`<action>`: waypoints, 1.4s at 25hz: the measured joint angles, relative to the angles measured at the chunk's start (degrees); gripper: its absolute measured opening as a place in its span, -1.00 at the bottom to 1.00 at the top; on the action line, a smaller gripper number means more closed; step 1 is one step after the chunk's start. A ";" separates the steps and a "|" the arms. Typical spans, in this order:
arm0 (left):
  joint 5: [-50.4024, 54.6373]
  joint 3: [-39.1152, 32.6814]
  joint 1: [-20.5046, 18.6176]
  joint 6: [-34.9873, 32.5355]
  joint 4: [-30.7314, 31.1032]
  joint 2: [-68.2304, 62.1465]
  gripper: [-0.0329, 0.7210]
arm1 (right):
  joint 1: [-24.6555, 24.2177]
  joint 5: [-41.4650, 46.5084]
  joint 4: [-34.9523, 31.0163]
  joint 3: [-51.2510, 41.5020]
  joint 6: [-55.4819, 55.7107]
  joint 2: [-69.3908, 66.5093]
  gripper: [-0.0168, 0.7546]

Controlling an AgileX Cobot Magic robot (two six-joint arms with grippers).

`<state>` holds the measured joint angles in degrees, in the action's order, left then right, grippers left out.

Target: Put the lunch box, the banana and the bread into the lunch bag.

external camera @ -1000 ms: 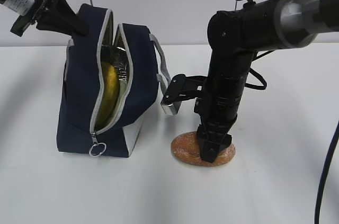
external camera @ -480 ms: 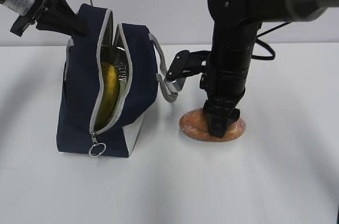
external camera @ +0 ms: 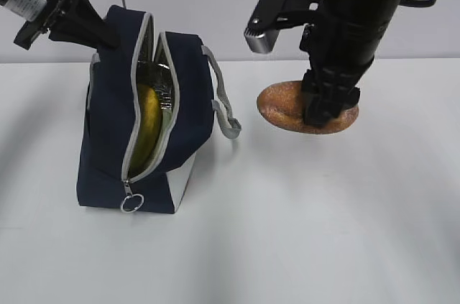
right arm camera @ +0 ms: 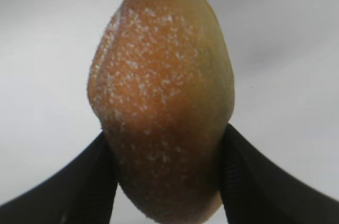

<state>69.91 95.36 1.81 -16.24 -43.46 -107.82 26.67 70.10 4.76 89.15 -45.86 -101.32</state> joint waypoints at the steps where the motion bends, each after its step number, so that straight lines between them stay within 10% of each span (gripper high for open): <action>1: 0.00 0.00 0.00 0.00 0.00 0.00 -0.92 | 0.00 0.12 -0.86 0.25 0.91 0.56 0.07; 21: 0.00 0.00 0.00 0.00 0.00 0.00 -0.92 | 0.00 -29.48 -51.37 3.13 10.35 -1.96 0.07; 35: 0.00 0.00 0.00 0.00 0.00 0.00 -0.92 | 0.00 -30.11 -58.75 3.13 12.35 -15.59 0.07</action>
<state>69.91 95.36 1.81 -16.24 -43.46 -107.82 26.67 39.99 -53.99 92.28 -33.51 -116.90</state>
